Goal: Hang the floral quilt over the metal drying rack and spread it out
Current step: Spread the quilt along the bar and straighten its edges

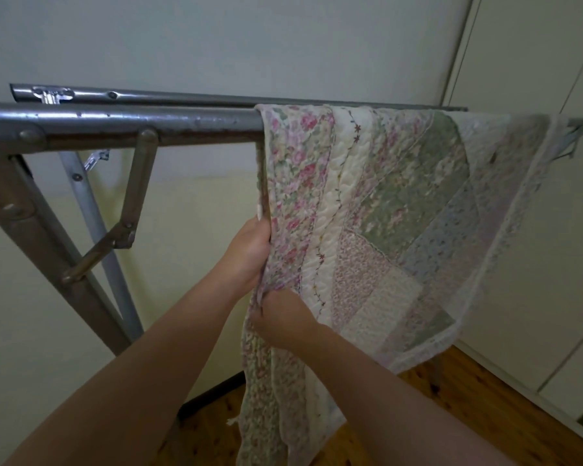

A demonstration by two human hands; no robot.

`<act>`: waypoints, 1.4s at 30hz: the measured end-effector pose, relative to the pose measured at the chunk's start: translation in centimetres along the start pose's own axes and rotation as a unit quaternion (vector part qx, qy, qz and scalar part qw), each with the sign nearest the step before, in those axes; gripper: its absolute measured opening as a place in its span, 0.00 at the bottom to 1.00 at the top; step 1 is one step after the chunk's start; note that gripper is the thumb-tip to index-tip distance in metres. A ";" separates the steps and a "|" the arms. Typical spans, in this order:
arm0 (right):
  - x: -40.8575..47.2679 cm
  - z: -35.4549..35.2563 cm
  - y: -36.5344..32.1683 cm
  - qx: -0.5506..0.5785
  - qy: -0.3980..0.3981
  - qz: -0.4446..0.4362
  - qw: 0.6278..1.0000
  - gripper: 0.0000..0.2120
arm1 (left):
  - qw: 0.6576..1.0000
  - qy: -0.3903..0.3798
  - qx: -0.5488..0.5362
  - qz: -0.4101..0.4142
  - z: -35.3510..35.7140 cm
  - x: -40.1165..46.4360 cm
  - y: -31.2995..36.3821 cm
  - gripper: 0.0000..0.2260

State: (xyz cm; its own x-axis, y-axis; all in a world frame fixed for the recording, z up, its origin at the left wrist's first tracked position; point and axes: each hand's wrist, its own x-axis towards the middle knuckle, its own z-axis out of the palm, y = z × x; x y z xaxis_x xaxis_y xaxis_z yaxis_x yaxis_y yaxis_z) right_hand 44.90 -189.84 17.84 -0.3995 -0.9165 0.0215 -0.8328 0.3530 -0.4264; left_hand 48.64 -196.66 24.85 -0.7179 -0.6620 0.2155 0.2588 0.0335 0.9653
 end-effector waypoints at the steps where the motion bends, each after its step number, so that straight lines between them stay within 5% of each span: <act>1: 0.0 -0.1 -0.1 -0.001 -0.004 -0.006 1.000 0.18 | 1.000 -0.005 0.001 -0.001 0.0 0.0 -0.4 0.09; 7: -0.9 -0.9 -1.2 0.027 -0.007 -0.097 0.995 0.21 | 0.999 -0.023 0.016 -0.025 0.3 0.3 -0.3 0.09; 14: 0.3 -0.2 -0.4 0.050 -0.005 -0.006 0.999 0.12 | 0.996 -0.040 -0.076 -0.019 0.5 -0.2 0.1 0.21; 16: 0.1 -0.6 -0.5 0.039 0.004 -0.024 0.999 0.16 | 0.994 -0.045 -0.103 -0.002 0.4 -0.3 0.5 0.20; 19: -0.9 -2.9 -0.8 0.020 0.163 -0.064 0.984 0.20 | 0.992 0.016 -0.099 0.083 0.1 -0.2 2.1 0.12; 22: -1.6 -6.6 -2.0 0.090 0.371 -0.081 0.921 0.18 | 0.979 0.074 -0.041 0.185 -0.4 0.2 4.1 0.14; 24: -1.6 -8.8 -3.0 0.110 0.425 -0.107 0.892 0.15 | 0.972 0.084 -0.031 0.215 -0.2 0.1 5.0 0.15; 31: -1.3 -9.1 -5.3 0.099 0.462 -0.227 0.852 0.10 | 0.977 0.010 -0.124 0.176 0.5 -0.1 5.6 0.14; 35: -1.2 -8.8 -4.0 0.107 0.482 -0.177 0.852 0.11 | 0.972 -0.019 -0.185 0.143 -0.5 -0.2 5.6 0.11; 38: -1.0 -9.1 -3.2 0.065 0.470 -0.129 0.871 0.12 | 0.979 -0.017 -0.133 0.156 -0.9 -0.5 5.6 0.10; 42: -1.0 -9.2 -3.7 0.049 0.472 -0.210 0.855 0.09 | 0.985 0.003 -0.050 0.167 -0.7 -0.6 6.0 0.12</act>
State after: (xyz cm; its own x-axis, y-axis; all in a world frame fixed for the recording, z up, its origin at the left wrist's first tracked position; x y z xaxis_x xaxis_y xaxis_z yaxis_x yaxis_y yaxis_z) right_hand 44.84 -188.53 27.74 -0.2436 -0.3814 0.8918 -0.9611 -0.0288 -0.2748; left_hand 51.04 -196.54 30.40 -0.5788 -0.6310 0.5166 0.5420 0.1757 0.8218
